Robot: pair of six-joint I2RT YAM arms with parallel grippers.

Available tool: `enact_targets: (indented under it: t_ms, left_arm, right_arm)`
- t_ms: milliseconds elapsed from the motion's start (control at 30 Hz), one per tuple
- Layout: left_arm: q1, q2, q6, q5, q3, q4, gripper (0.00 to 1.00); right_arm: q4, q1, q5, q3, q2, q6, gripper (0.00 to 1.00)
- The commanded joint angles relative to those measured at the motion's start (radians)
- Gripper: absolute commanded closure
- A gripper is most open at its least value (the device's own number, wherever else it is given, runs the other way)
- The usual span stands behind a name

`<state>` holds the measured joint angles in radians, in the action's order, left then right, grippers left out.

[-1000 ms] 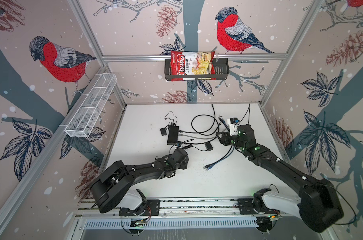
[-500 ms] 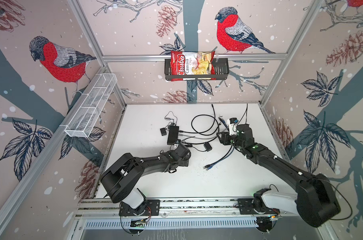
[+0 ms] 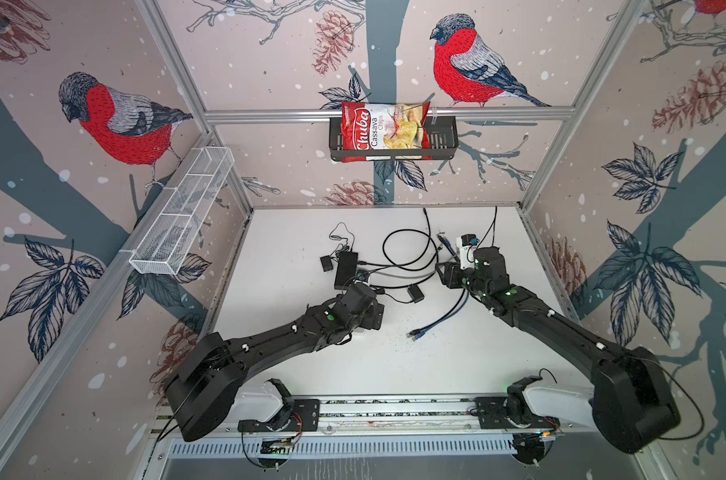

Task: Insert the plug into the switch port
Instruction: 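Open the left gripper toward the blue ethernet cable while the right arm draws back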

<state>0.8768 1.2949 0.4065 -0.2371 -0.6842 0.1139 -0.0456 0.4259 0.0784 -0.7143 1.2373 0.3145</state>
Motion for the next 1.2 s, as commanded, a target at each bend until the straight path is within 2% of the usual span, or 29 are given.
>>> enact_targets:
  t_ms: [0,200,267,433,667,900,1167]
  left_arm:
    - [0.058,-0.013,-0.147,0.027,0.016,-0.112,0.08]
    - [0.14,0.079,-0.28,0.102,0.006,-0.296,0.14]
    - [0.178,0.139,-0.333,0.097,-0.035,-0.305,0.15]
    - [0.234,0.306,-0.444,0.12,-0.158,-0.269,0.15]
    - [0.243,0.463,-0.502,0.156,-0.289,-0.231,0.15]
    - [0.243,0.519,-0.547,0.187,-0.339,-0.239,0.19]
    - [0.243,0.554,-0.569,0.206,-0.358,-0.248,0.27]
  right_arm:
    - [0.043,-0.022,-0.094,-0.015,0.008,0.034,0.44]
    - [0.092,-0.108,-0.103,-0.022,0.011,0.101,0.46]
    - [0.09,-0.128,-0.081,-0.011,0.011,0.084,0.45]
    - [0.07,-0.146,-0.12,0.031,-0.051,0.051,0.46]
    - [0.089,-0.203,-0.12,0.05,-0.124,0.055,0.46]
    - [0.103,-0.26,-0.074,0.06,-0.141,0.058,0.46]
    - [0.087,-0.288,-0.02,0.085,-0.153,0.052,0.46]
